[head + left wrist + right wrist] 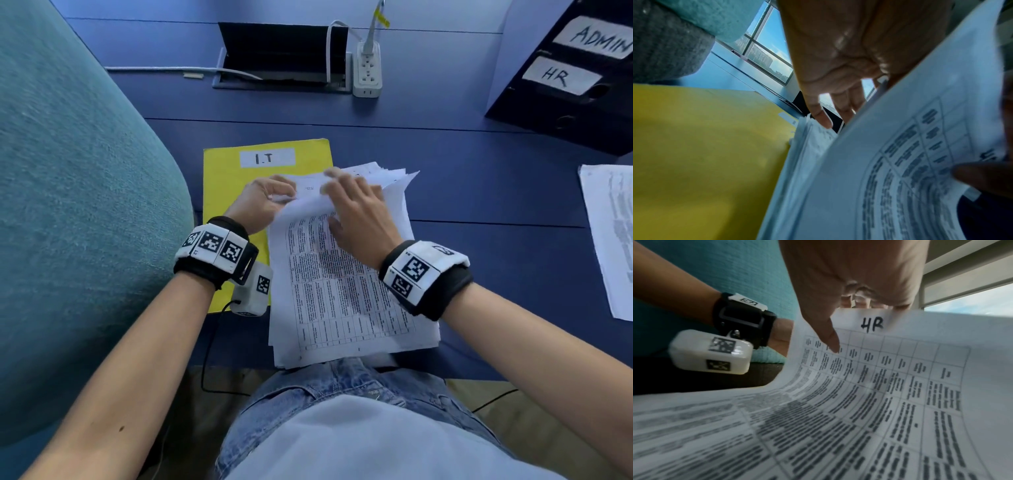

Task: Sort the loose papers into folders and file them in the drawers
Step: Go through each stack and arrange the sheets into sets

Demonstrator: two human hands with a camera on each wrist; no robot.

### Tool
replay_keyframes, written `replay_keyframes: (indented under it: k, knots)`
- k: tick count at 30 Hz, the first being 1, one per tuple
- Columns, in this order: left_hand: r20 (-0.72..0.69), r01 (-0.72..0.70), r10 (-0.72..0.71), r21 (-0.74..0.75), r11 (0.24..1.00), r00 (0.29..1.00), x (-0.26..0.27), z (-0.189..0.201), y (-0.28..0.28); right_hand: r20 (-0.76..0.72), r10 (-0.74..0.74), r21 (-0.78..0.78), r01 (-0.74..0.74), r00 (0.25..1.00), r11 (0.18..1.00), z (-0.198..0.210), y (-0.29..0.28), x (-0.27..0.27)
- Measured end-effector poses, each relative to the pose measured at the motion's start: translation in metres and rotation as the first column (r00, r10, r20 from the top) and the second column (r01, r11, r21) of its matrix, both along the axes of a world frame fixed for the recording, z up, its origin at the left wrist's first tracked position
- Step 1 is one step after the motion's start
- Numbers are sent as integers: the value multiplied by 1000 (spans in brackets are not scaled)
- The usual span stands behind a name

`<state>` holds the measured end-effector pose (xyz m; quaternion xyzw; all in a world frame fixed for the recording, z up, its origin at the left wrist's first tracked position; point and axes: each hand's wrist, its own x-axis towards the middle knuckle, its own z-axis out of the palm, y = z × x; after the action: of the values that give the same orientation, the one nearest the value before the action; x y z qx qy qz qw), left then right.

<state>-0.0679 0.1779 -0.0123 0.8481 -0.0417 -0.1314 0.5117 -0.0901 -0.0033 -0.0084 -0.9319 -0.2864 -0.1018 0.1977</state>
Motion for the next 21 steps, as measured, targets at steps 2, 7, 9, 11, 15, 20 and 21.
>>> replay_keyframes:
  k: [2, 7, 9, 11, 15, 20, 21]
  knots:
    - [-75, 37, -45, -95, 995, 996, 1, -1, 1, -11, -74, -1, 74, 997, 997, 1, 0, 7]
    - [-81, -97, 90, -85, 992, 993, 11, -1, 5, 128, -73, -239, 102, 989, 966, -1, -4, -2]
    - [-6, -213, 213, 46, 976, 977, 17, -6, 5, 112, -29, -261, 57, 993, 964, -6, -4, -10]
    - [52, -241, 237, 304, 922, 970, 23, -15, 2, -8, 27, -258, -28, 1000, 966, -9, -4, -15]
    - [91, -176, 152, 559, 810, 984, 26, -22, -3, -301, 38, -368, -153, 953, 917, -6, -2, -22]
    - [205, -158, 37, 611, 775, 978, 18, -20, 0, -303, 7, -279, -95, 953, 955, -2, 0, -25]
    - [225, -155, 19, 607, 780, 974, 17, -20, 1, -301, 6, -271, -91, 954, 958, -1, 0, -23]
